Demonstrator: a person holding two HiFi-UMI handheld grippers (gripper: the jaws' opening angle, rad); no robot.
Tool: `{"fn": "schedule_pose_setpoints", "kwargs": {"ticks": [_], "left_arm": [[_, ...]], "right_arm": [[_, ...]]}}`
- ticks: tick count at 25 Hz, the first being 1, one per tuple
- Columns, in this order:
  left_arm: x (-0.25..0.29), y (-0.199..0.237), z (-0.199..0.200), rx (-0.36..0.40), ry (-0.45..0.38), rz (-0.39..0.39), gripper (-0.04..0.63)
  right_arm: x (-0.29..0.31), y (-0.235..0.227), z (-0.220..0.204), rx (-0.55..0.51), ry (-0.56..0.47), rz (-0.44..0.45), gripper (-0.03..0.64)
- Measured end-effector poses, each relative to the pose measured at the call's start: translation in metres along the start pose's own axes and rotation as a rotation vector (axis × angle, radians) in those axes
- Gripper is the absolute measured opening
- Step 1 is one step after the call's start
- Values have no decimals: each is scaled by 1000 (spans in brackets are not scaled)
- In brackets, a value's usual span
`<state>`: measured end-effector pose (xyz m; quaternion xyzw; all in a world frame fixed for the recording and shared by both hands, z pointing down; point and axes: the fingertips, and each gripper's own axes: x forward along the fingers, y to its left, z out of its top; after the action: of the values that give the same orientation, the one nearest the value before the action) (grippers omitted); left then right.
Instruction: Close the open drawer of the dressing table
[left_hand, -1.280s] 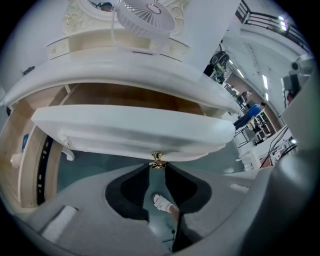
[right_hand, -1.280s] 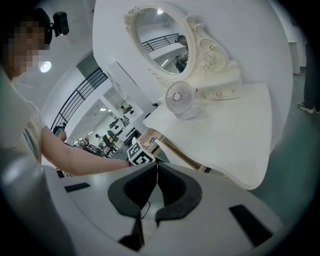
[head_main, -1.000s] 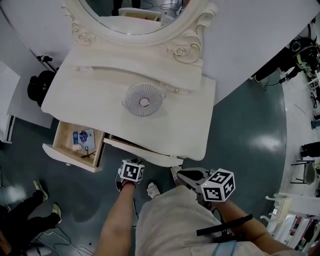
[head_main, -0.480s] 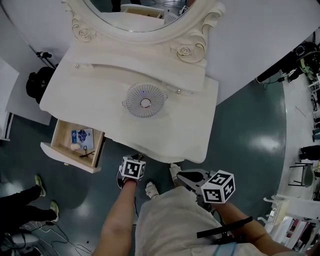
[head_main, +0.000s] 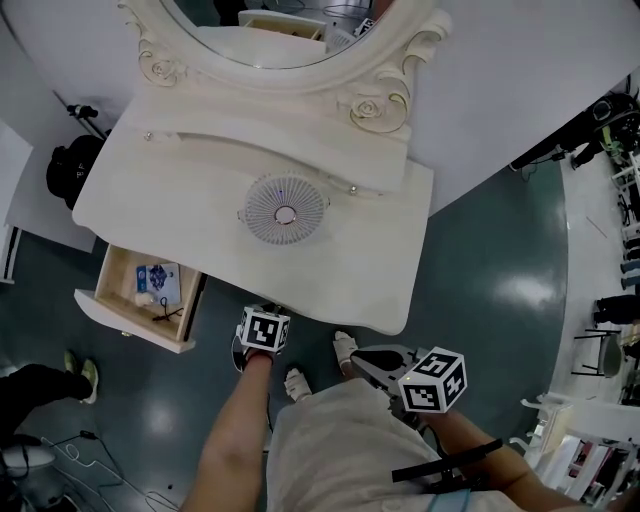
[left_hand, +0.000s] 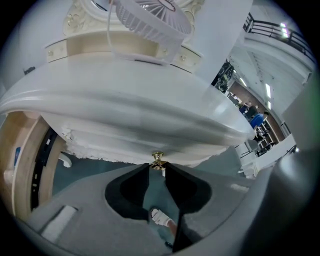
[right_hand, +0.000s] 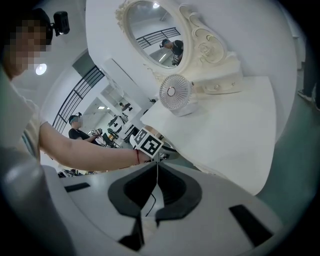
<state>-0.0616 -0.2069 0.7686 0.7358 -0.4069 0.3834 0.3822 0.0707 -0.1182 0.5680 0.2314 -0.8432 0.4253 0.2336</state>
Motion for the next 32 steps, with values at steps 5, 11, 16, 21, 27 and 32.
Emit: {"fn": "schedule_pose_setpoints", "kwargs": {"ticks": [5,11,16,21,27,32], "left_arm": [[1,-1,-1,0,9,-2,104],[0,-1,-1,-14,14,5,104],[0,-2,0,-49,0,3,106],[-7,-8,1,-94,-30,-21,112],[-24,-13,3,-92,-62,3,115],[-49,-17,2,-80,-102,16,115]], "right_arm": [[-4,-4,1,7,-8,-9,17],[-5,-2,-1,2,-13,-5,17],[-6,2,-2,0,-22,-1,17],[-9,5,-2,-1,-34,1,17],[-8,14,-1,-12,-53,15,17],[-5,29,1,-31,-75,35,17]]}}
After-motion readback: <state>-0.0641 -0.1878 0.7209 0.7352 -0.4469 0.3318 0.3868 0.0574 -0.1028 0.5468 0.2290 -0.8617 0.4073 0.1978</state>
